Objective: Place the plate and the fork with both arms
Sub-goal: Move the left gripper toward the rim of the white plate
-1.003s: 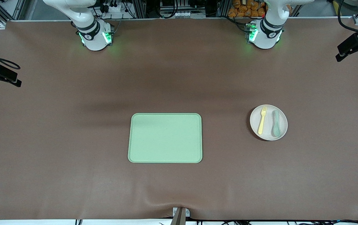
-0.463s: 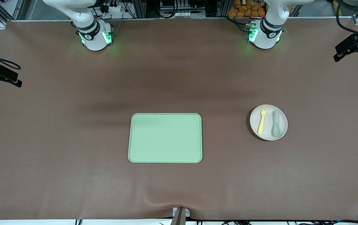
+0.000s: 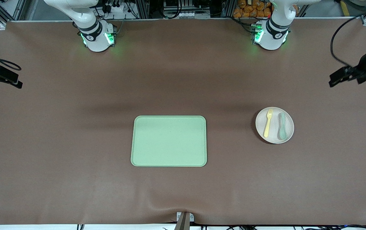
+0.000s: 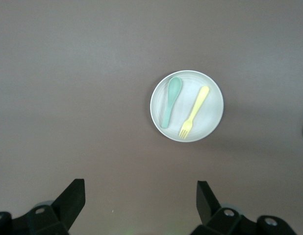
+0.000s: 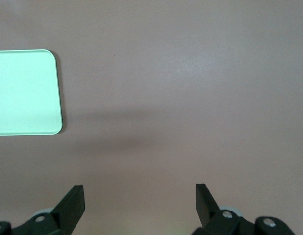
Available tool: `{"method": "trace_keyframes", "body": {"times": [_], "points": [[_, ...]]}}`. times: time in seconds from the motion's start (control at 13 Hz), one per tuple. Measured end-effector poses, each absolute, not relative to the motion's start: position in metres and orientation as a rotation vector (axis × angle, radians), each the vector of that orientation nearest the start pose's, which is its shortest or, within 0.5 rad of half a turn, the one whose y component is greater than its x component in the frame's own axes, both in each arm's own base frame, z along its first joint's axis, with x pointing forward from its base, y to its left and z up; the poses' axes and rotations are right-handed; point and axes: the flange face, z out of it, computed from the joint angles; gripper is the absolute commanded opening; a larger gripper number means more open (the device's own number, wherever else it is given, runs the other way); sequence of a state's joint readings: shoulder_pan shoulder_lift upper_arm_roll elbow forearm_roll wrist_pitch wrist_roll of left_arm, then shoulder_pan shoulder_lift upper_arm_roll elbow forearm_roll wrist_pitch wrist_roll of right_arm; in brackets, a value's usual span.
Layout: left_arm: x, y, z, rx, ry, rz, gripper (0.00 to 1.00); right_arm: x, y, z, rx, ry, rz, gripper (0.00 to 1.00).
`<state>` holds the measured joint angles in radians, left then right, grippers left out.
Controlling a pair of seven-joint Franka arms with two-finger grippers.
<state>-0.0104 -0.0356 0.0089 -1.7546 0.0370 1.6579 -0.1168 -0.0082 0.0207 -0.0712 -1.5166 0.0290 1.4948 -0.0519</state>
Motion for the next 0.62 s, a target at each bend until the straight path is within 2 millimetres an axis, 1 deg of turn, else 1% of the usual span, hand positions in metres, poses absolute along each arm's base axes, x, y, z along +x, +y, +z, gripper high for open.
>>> {"method": "trace_keyframes", "body": {"times": [0.23, 0.39, 0.54, 0.62], "points": [[0.563, 0.022, 0.483, -3.126, -0.243, 0.163, 1.0, 0.547, -0.04, 0.632, -3.109, 0.04, 0.065, 1.0], [0.571, 0.028, 0.426, -3.129, -0.263, 0.135, 1.0, 0.545, -0.04, 0.631, -3.109, 0.04, 0.057, 1.0], [0.569, 0.027, 0.366, -3.132, -0.263, 0.088, 0.99, 0.543, -0.04, 0.631, -3.109, 0.04, 0.046, 1.0], [0.564, 0.026, 0.338, -3.141, -0.274, 0.064, 0.94, 0.543, -0.04, 0.631, -3.109, 0.04, 0.043, 1.0]]}}
